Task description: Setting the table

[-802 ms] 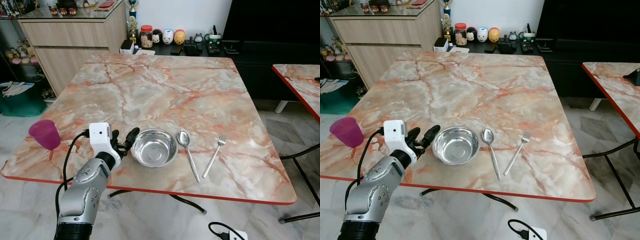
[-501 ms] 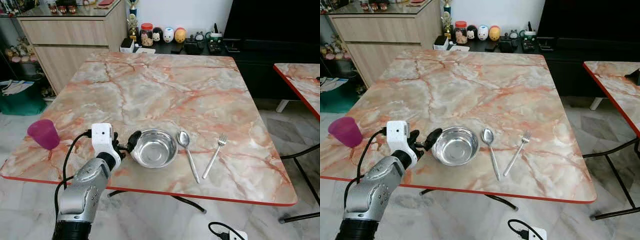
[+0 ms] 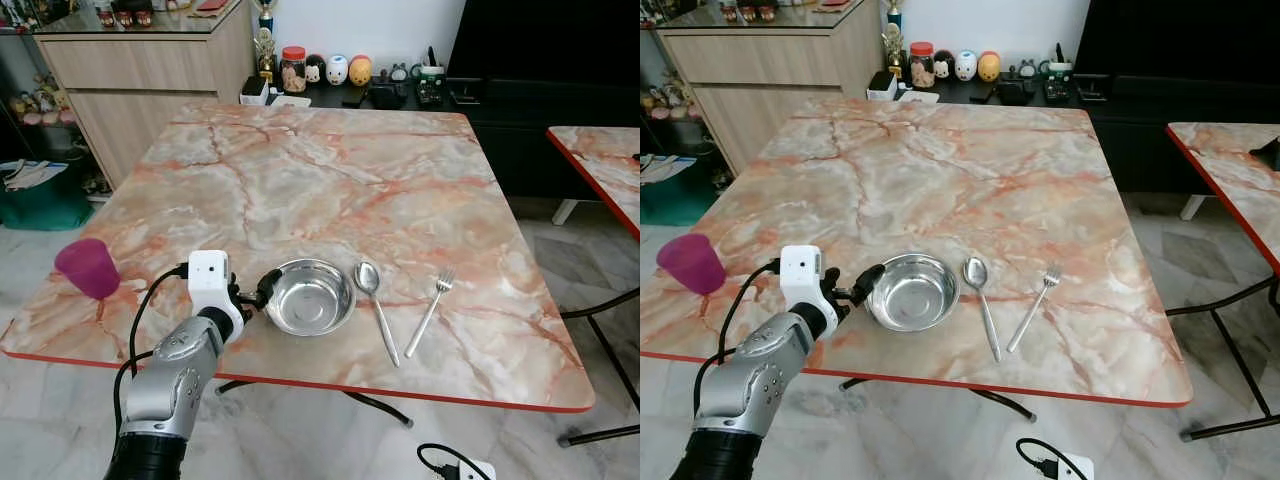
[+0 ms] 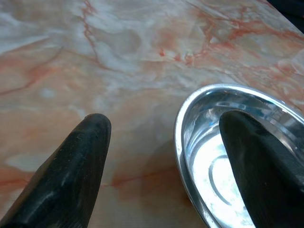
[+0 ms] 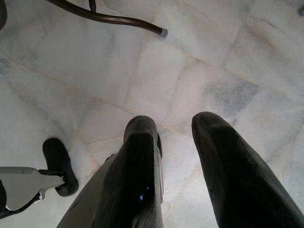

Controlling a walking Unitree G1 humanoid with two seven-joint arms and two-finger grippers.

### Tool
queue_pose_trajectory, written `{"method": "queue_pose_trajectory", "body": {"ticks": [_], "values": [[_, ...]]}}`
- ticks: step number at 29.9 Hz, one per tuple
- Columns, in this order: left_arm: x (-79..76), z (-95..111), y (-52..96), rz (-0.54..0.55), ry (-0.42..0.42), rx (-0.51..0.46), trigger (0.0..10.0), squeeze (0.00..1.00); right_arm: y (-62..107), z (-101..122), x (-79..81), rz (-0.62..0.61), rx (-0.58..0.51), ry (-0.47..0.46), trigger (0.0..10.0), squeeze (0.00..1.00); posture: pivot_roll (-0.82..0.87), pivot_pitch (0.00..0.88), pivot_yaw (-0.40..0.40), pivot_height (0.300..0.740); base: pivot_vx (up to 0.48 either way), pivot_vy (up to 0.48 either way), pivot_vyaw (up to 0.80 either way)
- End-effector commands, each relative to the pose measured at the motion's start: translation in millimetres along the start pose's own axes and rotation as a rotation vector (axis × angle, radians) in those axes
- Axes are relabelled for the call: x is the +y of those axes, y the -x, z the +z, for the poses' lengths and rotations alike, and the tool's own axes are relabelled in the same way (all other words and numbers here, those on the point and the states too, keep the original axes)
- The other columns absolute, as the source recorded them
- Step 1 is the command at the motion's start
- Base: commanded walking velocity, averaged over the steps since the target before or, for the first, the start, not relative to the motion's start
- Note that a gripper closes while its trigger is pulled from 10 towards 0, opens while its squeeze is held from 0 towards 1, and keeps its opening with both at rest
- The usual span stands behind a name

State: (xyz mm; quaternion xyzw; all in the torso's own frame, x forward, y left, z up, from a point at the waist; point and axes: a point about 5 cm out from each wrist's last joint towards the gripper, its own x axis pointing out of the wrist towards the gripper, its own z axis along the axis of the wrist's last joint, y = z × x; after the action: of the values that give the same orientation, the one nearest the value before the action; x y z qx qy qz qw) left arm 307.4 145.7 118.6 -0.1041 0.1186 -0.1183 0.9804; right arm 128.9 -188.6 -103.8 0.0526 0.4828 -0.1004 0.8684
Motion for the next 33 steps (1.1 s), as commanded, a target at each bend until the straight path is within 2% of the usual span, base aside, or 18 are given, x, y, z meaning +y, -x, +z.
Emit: {"method": "queue_pose_trajectory", "body": {"ticks": [1,10,33], "values": [[-1.4,1.1,-3.2,0.002,-0.023,0.016,10.0,0.0,0.1,-1.2,-0.7,-0.004,0.008,-0.009,10.0,0.0,0.07,0.0,-0.01,0.74,0.0,0.0,0.0],[-5.5,-0.2,-9.7,-0.012,-0.038,0.038,10.0,0.0,0.1,-1.1,-0.4,-0.004,0.007,-0.011,10.0,0.0,0.07,0.0,-0.01,0.74,0.0,0.0,0.0],[-3.7,-8.5,-18.4,-0.001,-0.078,0.116,10.0,0.0,0.3,-1.7,-1.1,-0.006,0.008,-0.01,10.0,0.0,0.06,0.0,-0.011,0.74,0.0,0.0,0.0]]}}
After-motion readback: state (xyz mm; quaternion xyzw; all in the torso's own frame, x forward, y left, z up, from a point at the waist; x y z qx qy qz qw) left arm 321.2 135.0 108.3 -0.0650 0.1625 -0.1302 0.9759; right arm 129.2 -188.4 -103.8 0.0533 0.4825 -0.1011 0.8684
